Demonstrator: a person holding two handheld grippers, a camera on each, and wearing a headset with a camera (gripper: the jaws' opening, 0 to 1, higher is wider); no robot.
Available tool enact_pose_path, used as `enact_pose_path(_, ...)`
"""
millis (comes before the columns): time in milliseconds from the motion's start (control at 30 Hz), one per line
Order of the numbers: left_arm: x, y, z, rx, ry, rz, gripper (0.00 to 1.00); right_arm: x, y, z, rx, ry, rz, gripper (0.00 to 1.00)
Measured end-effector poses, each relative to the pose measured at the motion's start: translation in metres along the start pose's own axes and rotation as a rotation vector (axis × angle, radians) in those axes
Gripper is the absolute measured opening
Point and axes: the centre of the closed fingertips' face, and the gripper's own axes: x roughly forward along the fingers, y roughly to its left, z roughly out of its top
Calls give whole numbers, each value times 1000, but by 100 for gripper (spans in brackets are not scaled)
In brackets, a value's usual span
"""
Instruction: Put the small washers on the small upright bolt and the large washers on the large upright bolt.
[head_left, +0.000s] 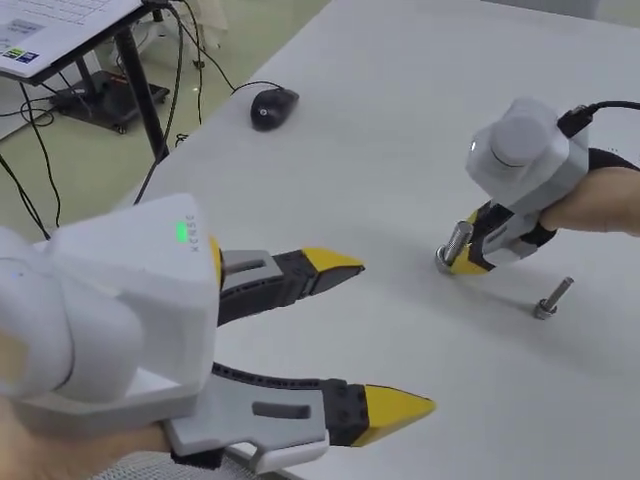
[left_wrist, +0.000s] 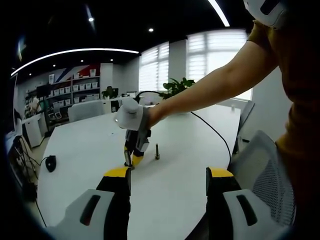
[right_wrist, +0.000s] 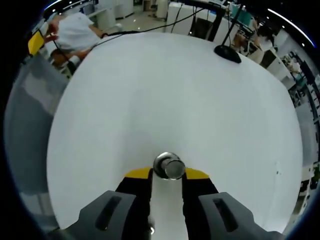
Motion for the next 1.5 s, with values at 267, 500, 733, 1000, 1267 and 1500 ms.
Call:
enact_pose_path(267, -1, -2, 4, 15, -8, -11, 60, -24, 7, -1, 33, -62, -40, 25)
enact_pose_path(500, -2, -13, 11, 52, -5, -40, 60, -54, 32, -12, 56, -109, -82, 25)
enact_pose_path(733, -7, -28, 21, 78, -23, -75, 60, -100, 74, -19, 104, -268, -122, 27)
enact_pose_path(1000, -8, -45, 29, 76, -44, -116, 60, -150, 128, -29, 161, -431, -158, 29)
enact_pose_path(1267, -7, -60, 46, 71, -95, -178, 60, -189, 173, -23, 223, -687, -180, 29)
enact_pose_path(1500, -12, -75, 57, 90, -112, -223, 60, -219, 206, -31, 289, -808, -220, 31)
